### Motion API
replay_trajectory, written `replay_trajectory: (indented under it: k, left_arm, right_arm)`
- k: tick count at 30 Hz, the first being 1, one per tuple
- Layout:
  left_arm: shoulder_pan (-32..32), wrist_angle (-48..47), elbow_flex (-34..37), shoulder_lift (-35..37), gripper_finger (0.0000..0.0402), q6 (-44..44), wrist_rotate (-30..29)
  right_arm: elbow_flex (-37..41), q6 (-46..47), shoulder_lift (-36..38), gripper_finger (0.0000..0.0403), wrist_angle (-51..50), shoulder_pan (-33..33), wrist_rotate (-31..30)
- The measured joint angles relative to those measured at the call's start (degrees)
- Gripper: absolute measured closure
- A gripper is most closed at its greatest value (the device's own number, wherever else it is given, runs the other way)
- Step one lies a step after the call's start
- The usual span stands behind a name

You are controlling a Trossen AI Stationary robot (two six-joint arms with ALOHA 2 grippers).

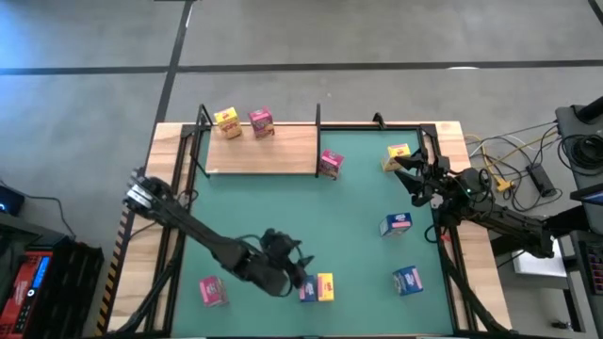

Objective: Stack cereal on shelf
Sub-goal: Put the bottom left blue cereal box on the shelf

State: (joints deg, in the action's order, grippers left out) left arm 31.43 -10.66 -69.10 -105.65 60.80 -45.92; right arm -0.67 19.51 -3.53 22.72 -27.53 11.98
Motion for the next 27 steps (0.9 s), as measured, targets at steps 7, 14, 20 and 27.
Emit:
replay_trajectory:
  k: [7, 14, 20, 27]
  left_arm:
    - [0.1, -34.5, -22.0, -9.0, 0.0125, 16.1, 3.6]
    - [-0.2, -64.4, -47.4, -19.7, 0.0125, 28.5, 14.9]
    - [0.3, -72.3, -66.2, -28.0, 0.0125, 32.3, 17.7]
    - [0.2, -67.6, -60.1, -26.1, 0.0105, 37.7, 23.7]
  right_arm:
    - [0.0, 0.0, 0.0, 0.0167, 0.0, 0.0, 0.0]
    - [0.0, 0.0, 0.0, 0.0167, 0.0, 0.0, 0.0]
    - [0.0, 0.0, 0.0, 0.0167, 0.0, 0.0, 0.0]
    - [0.0, 0.0, 0.0, 0.0167, -0.1, 0.0, 0.0]
